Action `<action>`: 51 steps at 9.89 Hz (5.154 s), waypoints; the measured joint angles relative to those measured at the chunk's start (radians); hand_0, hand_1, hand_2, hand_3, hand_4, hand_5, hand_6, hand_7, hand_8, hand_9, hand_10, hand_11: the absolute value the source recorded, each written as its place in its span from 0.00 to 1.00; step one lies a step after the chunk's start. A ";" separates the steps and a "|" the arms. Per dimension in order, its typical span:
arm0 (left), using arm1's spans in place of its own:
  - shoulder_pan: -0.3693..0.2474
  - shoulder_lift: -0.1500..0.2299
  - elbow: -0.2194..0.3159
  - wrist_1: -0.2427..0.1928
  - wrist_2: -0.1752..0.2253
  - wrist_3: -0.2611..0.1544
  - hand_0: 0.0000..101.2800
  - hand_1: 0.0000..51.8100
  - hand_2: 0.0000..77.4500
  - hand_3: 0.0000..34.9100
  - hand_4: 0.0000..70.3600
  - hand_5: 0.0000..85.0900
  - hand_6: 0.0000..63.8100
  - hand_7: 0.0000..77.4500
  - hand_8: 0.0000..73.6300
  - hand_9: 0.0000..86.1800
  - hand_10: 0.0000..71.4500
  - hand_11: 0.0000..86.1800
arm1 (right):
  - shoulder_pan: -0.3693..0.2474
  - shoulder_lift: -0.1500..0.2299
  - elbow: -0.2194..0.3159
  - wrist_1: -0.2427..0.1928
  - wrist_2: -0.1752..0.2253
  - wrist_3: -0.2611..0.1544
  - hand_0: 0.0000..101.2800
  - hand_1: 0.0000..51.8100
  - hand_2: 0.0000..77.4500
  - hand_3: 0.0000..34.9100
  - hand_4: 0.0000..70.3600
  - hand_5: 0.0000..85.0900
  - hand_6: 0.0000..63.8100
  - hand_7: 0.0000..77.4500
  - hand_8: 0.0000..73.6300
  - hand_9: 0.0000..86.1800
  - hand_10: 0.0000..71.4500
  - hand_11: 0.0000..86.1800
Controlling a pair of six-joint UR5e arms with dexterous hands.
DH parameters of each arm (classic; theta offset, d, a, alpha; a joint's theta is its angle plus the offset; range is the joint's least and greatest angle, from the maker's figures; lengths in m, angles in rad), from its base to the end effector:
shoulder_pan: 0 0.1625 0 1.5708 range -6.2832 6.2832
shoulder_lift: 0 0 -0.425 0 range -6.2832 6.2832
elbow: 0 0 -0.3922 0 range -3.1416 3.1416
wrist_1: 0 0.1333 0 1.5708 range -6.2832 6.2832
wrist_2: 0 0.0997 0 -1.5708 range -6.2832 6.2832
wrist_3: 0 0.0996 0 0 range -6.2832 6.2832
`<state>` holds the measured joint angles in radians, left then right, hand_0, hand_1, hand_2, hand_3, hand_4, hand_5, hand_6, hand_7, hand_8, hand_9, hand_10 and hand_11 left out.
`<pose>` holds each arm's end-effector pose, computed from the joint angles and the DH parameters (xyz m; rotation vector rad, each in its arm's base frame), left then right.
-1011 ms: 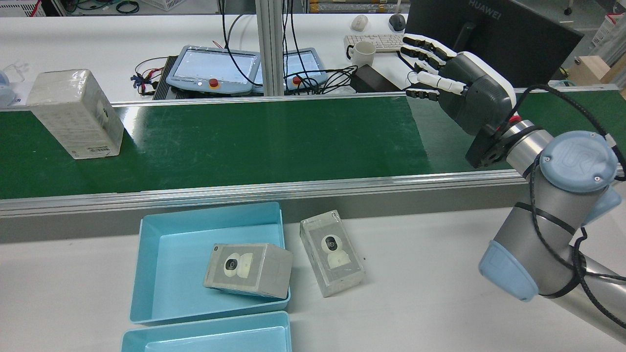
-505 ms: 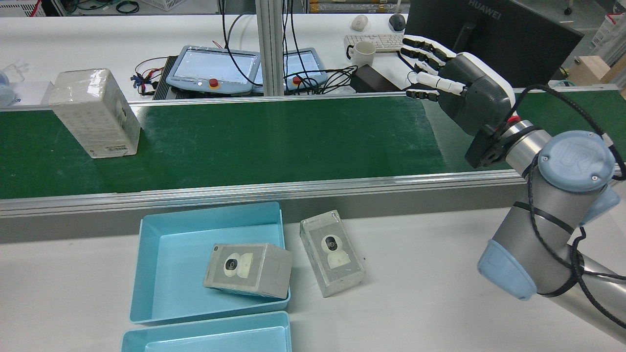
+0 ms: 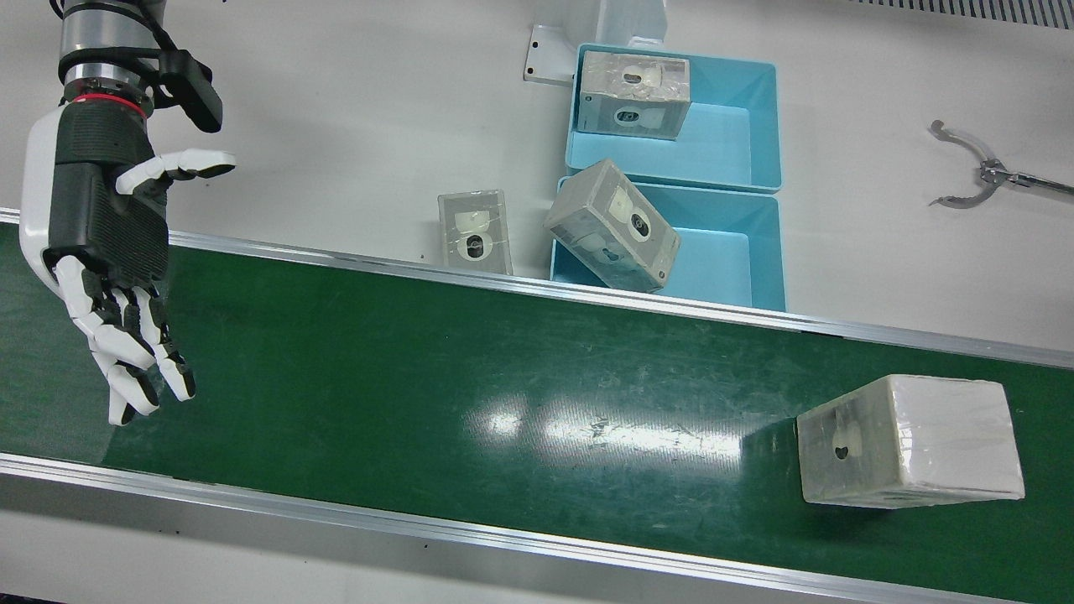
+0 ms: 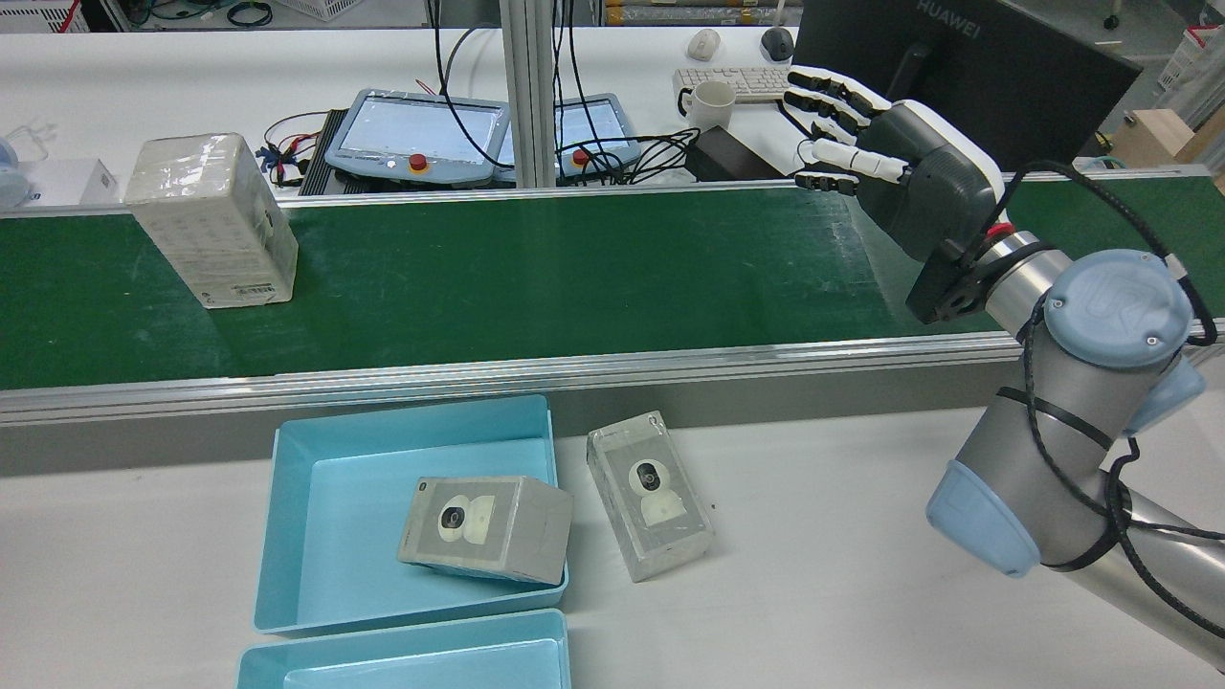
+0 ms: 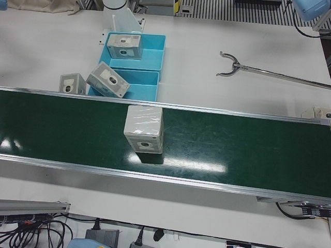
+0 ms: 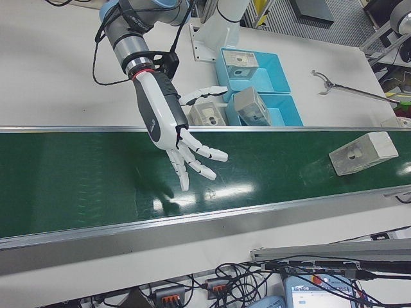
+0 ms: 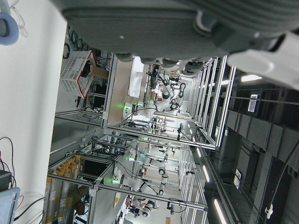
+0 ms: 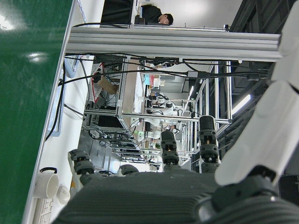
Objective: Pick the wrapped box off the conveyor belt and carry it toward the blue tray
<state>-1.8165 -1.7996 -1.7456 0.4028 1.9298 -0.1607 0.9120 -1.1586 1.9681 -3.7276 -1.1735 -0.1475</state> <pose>-0.2292 -0.5100 0.5220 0.3000 -2.1785 2.1968 -0.2023 -0.5421 0.3448 -0.2209 -2.2859 1.8439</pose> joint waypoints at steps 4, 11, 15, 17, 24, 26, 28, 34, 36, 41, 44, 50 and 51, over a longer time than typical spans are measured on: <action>0.000 0.000 0.000 0.000 0.000 0.000 0.00 0.00 0.01 0.00 0.00 0.01 0.00 0.01 0.01 0.00 0.00 0.00 | -0.001 0.040 -0.031 0.000 -0.004 -0.001 0.38 0.14 0.19 0.88 0.23 0.24 0.00 0.20 0.00 0.02 0.09 0.11; 0.000 0.000 0.000 0.000 0.000 0.000 0.00 0.00 0.01 0.00 0.00 0.01 0.00 0.01 0.01 0.00 0.00 0.00 | 0.001 0.056 -0.041 0.000 -0.012 -0.003 0.38 0.14 0.19 0.86 0.25 0.24 0.00 0.20 0.00 0.02 0.09 0.11; 0.000 0.000 0.000 0.000 0.000 0.000 0.00 0.00 0.01 0.00 0.00 0.01 0.00 0.01 0.01 0.00 0.01 0.00 | 0.003 0.053 -0.041 0.000 -0.012 -0.002 0.38 0.14 0.19 0.86 0.22 0.23 0.00 0.20 0.00 0.02 0.09 0.11; 0.000 0.000 0.000 0.000 0.000 0.000 0.00 0.00 0.01 0.00 0.00 0.01 0.00 0.01 0.01 0.00 0.01 0.00 | 0.004 0.053 -0.042 0.000 -0.012 -0.001 0.38 0.14 0.19 0.86 0.22 0.24 0.00 0.20 0.00 0.02 0.09 0.11; 0.000 0.000 0.000 0.000 0.000 0.000 0.00 0.00 0.01 0.00 0.00 0.01 0.00 0.01 0.00 0.01 0.00 0.00 | 0.000 0.062 -0.064 0.002 -0.013 -0.001 0.38 0.14 0.19 0.86 0.20 0.23 0.00 0.19 0.00 0.02 0.09 0.11; 0.000 0.000 0.000 0.000 0.000 0.000 0.00 0.00 0.01 0.00 0.00 0.01 0.00 0.01 0.01 0.00 0.00 0.00 | -0.001 0.064 -0.069 0.002 -0.014 0.001 0.38 0.14 0.19 0.86 0.20 0.23 0.00 0.19 0.00 0.02 0.09 0.12; 0.000 0.000 0.000 0.000 0.000 0.000 0.00 0.00 0.01 0.00 0.00 0.01 0.00 0.01 0.01 0.01 0.00 0.00 | -0.001 0.069 -0.078 0.003 -0.014 0.003 0.38 0.14 0.19 0.86 0.19 0.22 0.00 0.18 0.00 0.01 0.09 0.12; 0.000 0.000 0.000 0.000 0.000 0.000 0.00 0.00 0.01 0.00 0.00 0.01 0.00 0.01 0.01 0.00 0.01 0.00 | -0.002 0.077 -0.115 0.075 -0.036 -0.010 0.37 0.14 0.18 0.86 0.13 0.19 0.00 0.15 0.00 0.01 0.09 0.10; 0.000 0.000 0.000 0.000 0.000 0.000 0.00 0.00 0.01 0.00 0.00 0.01 0.00 0.01 0.01 0.00 0.01 0.00 | -0.003 0.076 -0.147 0.121 -0.048 -0.022 0.38 0.17 0.18 0.86 0.09 0.15 0.00 0.13 0.00 0.01 0.07 0.10; 0.000 0.000 0.000 0.000 0.000 0.000 0.00 0.00 0.01 0.00 0.00 0.01 0.00 0.01 0.01 0.00 0.00 0.00 | -0.011 0.093 -0.162 0.139 -0.052 -0.086 0.39 0.05 0.09 0.86 0.06 0.07 0.00 0.10 0.04 0.02 0.02 0.04; 0.000 0.000 0.000 0.000 0.000 0.000 0.00 0.00 0.01 0.00 0.00 0.01 0.00 0.01 0.01 0.00 0.00 0.00 | -0.013 0.105 -0.165 0.138 -0.052 -0.100 0.25 0.03 0.03 0.86 0.04 0.01 0.00 0.10 0.12 0.01 0.00 0.02; 0.000 0.000 0.000 0.000 0.000 0.000 0.00 0.00 0.01 0.00 0.00 0.01 0.00 0.01 0.01 0.01 0.00 0.00 | -0.025 0.109 -0.166 0.133 -0.049 -0.121 0.43 0.02 0.02 0.86 0.12 0.01 0.00 0.15 0.11 0.01 0.00 0.02; 0.000 0.000 0.000 0.000 0.000 0.000 0.00 0.00 0.01 0.00 0.00 0.01 0.00 0.01 0.01 0.01 0.00 0.00 | -0.026 0.112 -0.166 0.132 -0.049 -0.122 0.43 0.04 0.02 0.86 0.12 0.01 0.00 0.15 0.11 0.01 0.00 0.02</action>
<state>-1.8165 -1.7996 -1.7456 0.4028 1.9298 -0.1607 0.8860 -1.0470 1.8025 -3.5955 -1.2227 -0.2697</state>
